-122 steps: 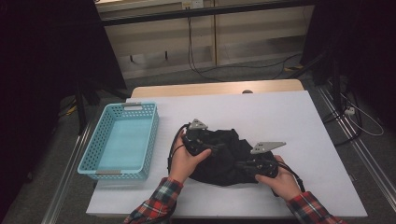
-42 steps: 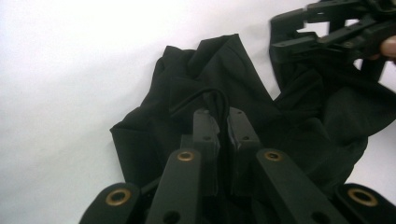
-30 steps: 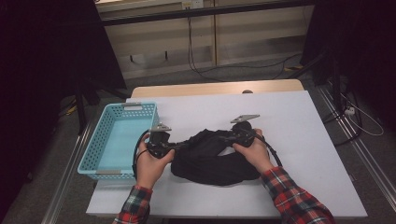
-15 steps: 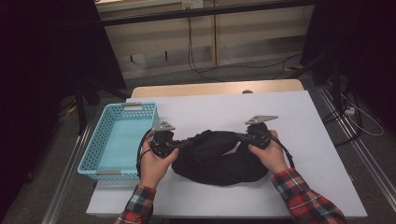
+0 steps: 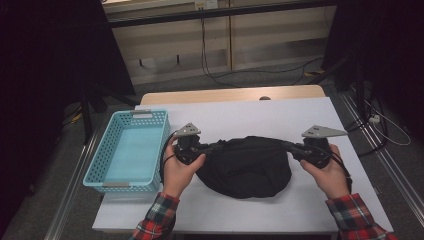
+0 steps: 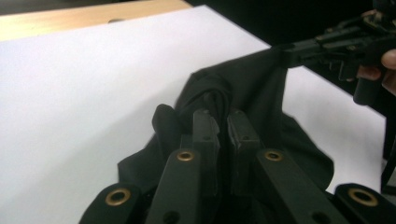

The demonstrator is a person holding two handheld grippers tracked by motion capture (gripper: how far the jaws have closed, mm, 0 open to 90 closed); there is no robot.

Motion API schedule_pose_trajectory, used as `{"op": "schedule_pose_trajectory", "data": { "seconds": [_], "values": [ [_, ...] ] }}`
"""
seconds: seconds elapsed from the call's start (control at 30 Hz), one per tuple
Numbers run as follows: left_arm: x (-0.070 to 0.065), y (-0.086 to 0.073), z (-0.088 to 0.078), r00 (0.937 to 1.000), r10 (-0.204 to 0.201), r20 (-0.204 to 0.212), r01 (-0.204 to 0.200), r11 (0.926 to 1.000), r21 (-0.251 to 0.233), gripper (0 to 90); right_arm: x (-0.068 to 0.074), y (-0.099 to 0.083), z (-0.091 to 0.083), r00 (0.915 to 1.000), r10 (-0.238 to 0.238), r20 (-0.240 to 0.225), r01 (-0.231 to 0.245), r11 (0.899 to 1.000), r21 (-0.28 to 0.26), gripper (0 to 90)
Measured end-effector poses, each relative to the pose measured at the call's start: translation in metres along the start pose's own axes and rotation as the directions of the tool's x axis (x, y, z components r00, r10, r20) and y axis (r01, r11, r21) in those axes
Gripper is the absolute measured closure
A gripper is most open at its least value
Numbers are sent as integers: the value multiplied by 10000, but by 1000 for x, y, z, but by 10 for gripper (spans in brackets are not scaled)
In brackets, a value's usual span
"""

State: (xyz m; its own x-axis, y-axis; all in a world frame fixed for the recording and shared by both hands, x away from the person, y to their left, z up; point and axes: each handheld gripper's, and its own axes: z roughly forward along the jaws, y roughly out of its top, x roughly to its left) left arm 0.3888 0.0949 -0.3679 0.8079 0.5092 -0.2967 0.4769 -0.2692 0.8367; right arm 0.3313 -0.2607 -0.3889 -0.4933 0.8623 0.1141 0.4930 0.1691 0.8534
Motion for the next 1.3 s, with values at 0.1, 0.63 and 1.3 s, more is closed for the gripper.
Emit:
{"op": "schedule_pose_trajectory", "data": {
  "seconds": [0.1, 0.63, 1.3],
  "values": [
    [-1, 3, 4, 10000, 30, 6, -30, 10000, -55, 842, 0, -2, -11, 10000, 12, 25, -11, 9998, -177, 898],
    [46, -16, -27, 9825, -921, -1619, 982, 9947, 304, 842, 6, -1, 45, 9991, -16, 413, 16, 10000, 4, 555],
    [53, -19, -37, 9762, -1052, -1894, 1104, 9937, 174, 841, 6, -13, 115, 9987, 499, 62, -503, 9833, 1749, 611]
  ]
}}
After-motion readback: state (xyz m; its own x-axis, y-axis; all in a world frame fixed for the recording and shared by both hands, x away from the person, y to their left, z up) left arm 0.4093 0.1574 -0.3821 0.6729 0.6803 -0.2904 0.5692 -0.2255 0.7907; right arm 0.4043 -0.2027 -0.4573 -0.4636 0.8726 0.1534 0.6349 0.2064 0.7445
